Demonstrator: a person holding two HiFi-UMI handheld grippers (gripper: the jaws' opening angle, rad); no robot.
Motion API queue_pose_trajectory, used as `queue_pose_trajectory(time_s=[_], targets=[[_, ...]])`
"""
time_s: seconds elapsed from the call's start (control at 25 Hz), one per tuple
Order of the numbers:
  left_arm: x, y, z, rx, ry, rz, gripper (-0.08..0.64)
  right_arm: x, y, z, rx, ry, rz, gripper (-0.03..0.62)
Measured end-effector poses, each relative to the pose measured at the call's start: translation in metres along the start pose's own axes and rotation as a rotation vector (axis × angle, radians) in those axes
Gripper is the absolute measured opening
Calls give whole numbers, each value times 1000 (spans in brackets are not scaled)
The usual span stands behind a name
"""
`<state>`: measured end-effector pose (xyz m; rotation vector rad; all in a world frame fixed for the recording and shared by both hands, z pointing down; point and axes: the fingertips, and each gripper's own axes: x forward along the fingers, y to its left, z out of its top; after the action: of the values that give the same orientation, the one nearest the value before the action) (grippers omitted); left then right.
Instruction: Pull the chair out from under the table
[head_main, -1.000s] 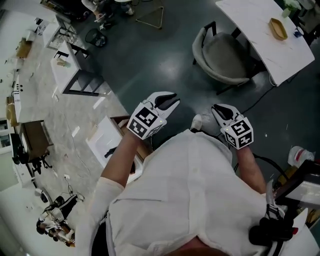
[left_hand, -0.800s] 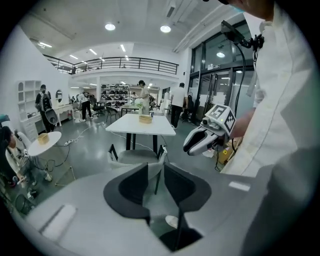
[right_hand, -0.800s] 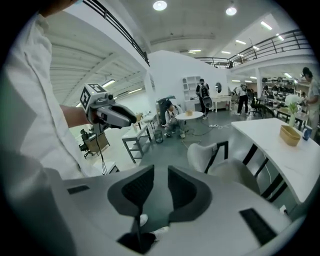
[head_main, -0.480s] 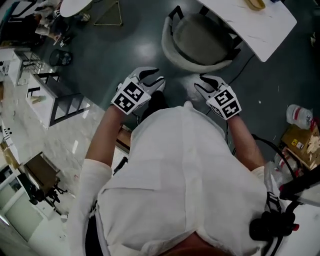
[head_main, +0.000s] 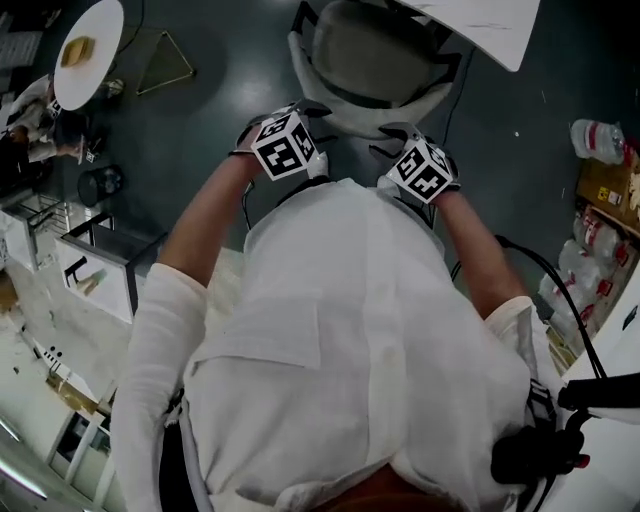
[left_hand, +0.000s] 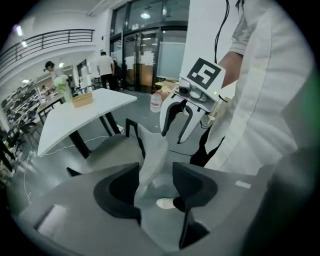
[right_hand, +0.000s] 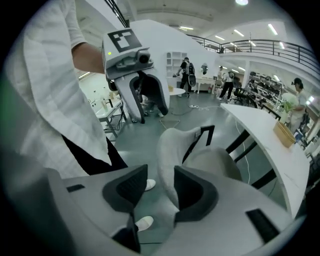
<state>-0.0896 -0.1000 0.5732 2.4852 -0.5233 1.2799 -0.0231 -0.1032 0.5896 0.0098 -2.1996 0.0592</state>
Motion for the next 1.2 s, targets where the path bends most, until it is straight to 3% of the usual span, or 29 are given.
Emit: queue_pose_trajectory(time_s=[0.16,0.48,0.68,0.8,0.92,1.2], targets=[[35,5,2,135,70,-89,206,15,-10,-15,7,64,-22,145],[82,6,-38,403,240,-198,216,63,-6,-27,-84,235,-33,146],[105,12,-48,517,311,-173,208,72,-11,-36,-122,294,-31,144],[114,14,-52,593,322,-148,146,82,-11,-41,-175,340,-29,143],[117,13,-53,620,324,-167,113,88,-10,-45,-196,358,-25,124],[111,14,-50,594,327,-194,78,82,-13,-39,-176,357,-29,74]])
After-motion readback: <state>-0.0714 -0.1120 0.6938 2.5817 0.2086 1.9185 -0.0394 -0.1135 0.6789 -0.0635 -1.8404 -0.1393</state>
